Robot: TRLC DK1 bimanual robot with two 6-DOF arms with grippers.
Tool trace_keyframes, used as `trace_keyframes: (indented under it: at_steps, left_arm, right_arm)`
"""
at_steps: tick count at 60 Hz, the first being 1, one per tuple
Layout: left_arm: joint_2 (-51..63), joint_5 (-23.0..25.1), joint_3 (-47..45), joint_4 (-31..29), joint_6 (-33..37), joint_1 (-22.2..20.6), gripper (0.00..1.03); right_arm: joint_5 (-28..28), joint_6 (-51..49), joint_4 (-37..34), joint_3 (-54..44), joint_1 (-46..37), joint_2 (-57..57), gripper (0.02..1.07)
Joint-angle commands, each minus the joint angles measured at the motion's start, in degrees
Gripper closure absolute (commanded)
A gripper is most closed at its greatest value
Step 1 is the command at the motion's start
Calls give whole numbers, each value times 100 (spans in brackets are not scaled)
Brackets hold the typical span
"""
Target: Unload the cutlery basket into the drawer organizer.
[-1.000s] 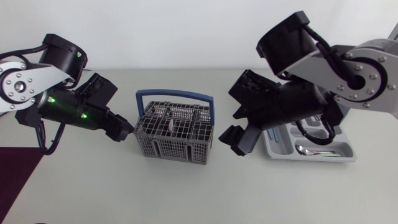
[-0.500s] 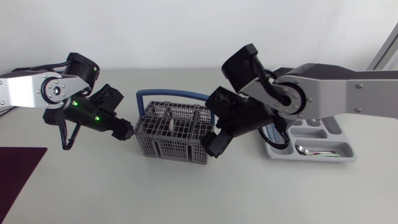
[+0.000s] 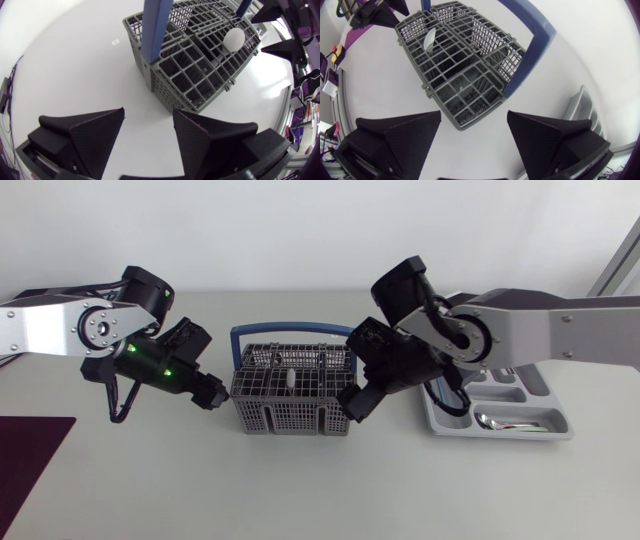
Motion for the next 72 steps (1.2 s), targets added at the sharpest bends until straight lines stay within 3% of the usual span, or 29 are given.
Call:
trace_keyframes:
  at_steps: [1,9,18,37,47,50,58,67,72]
  left_arm:
    - [-239,56,59,-45,106,160,17]
    - [-749,117,-20,-195,212,212,17]
    - [-1320,328,-284,-195,379,1,15]
    - [-1381,750,-363,-195,625,-78,14]
    - [-1346,768,-380,-177,625,-78,13]
    - [-1355,776,-407,-177,625,-87,13]
    - [-1390,794,-503,-151,633,-78,13]
    - [-1408,917,-635,-89,686,-16,13]
    - [-1434,926,-697,-89,730,1,13]
  right_arm:
    - [-143,248,-333,143,89,-409,12]
    - [-697,951,-930,644,133,-515,12]
    - [-1198,1751,-983,855,195,-462,8]
    - [-1330,2252,-895,1382,485,408,9]
    - [-1330,2498,-658,1672,502,900,17]
    - [-1330,2612,-465,1733,467,1023,27]
    - [-1330,2762,-306,1883,449,1225,39]
    - [-1330,2894,-227,2085,502,1577,40]
    - [-1330,2973,-139,2155,529,1683,49]
